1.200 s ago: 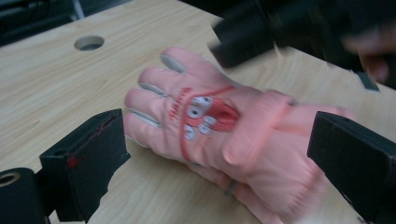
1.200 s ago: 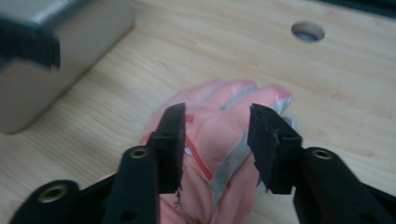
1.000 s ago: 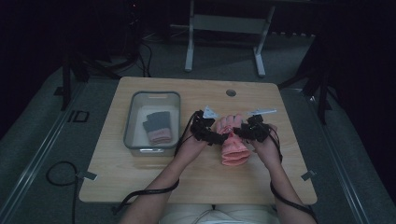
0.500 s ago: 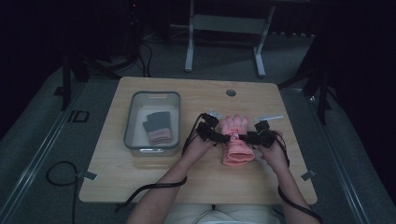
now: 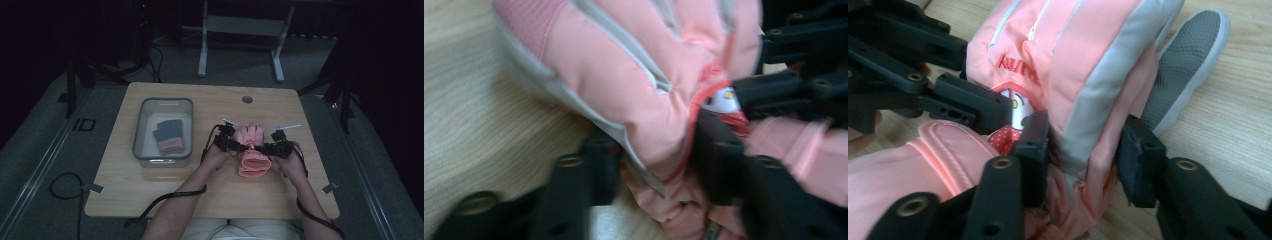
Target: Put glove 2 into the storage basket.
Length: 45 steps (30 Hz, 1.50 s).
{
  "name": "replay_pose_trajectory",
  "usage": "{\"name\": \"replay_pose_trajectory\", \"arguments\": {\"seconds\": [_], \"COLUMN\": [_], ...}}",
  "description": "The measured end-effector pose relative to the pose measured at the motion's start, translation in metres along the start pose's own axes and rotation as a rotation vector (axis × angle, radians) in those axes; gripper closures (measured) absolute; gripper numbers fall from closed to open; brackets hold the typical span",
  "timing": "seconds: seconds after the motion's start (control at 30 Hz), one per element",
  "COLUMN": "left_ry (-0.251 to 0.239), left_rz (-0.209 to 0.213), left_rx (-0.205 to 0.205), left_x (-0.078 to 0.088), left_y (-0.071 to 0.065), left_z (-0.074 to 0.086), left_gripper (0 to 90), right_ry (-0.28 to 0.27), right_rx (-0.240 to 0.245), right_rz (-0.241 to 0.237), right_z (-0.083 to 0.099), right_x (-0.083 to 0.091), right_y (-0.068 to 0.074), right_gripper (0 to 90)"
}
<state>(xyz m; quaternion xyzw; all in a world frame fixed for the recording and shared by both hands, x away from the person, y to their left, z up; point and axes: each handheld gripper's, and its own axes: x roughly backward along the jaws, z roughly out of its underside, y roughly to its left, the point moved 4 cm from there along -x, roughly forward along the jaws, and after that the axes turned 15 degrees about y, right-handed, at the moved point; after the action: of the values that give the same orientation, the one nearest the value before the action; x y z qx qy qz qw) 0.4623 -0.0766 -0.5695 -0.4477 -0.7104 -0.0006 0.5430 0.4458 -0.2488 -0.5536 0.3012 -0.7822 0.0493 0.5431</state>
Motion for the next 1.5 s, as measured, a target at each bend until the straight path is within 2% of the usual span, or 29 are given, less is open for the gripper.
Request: {"name": "replay_pose_trajectory", "arguments": {"seconds": [0.03, 0.07, 0.13, 0.27, 0.4, 0.63, 0.8, 0.93, 1.17, 1.2, 1.23, 1.5], "left_ry": [0.013, 0.019, 0.024, 0.015, -0.007, -0.064, -0.098, -0.119, -0.154, -0.154, -0.165, -0.197], "left_rz": [-0.054, -0.071, -0.092, -0.098, -0.102, -0.136, -0.145, -0.16, -0.194, -0.194, -0.207, -0.232], "left_rx": [-0.037, -0.044, -0.062, -0.074, -0.082, -0.118, -0.123, -0.124, -0.1, -0.1, -0.098, -0.055], "left_x": [0.003, 0.004, 0.007, 0.012, 0.023, 0.051, 0.074, 0.092, 0.124, 0.124, 0.132, 0.164], "left_y": [-0.007, -0.01, -0.015, -0.023, -0.031, -0.045, -0.051, -0.053, -0.05, -0.05, -0.048, -0.033], "left_z": [-0.001, -0.002, -0.003, -0.004, -0.005, -0.011, -0.014, -0.014, -0.012, -0.012, -0.01, 0.0], "left_gripper": [65.3, 70.1, 72.0, 73.2, 74.0, 74.2, 74.3, 74.2, 74.2, 74.2, 74.2, 74.3], "right_ry": [-0.001, -0.011, -0.021, -0.053, -0.078, -0.137, -0.169, -0.189, -0.213, -0.213, -0.214, -0.22], "right_rx": [0.003, 0.005, -0.002, -0.008, 0.005, 0.04, 0.077, 0.1, 0.136, 0.136, 0.142, 0.199], "right_rz": [0.005, 0.013, 0.003, -0.029, -0.033, -0.028, -0.013, -0.013, -0.022, -0.022, -0.022, -0.042], "right_z": [0.0, 0.0, 0.002, 0.005, 0.004, -0.005, -0.018, -0.029, -0.051, -0.051, -0.054, -0.086], "right_x": [0.001, 0.003, 0.004, 0.01, 0.019, 0.042, 0.059, 0.069, 0.077, 0.077, 0.078, 0.075], "right_y": [0.001, 0.003, 0.003, 0.001, 0.004, 0.017, 0.029, 0.04, 0.06, 0.06, 0.063, 0.092], "right_gripper": [63.7, 65.6, 66.6, 67.5, 68.0, 68.2, 68.2, 68.2, 68.2, 68.2, 68.2, 68.3]}}
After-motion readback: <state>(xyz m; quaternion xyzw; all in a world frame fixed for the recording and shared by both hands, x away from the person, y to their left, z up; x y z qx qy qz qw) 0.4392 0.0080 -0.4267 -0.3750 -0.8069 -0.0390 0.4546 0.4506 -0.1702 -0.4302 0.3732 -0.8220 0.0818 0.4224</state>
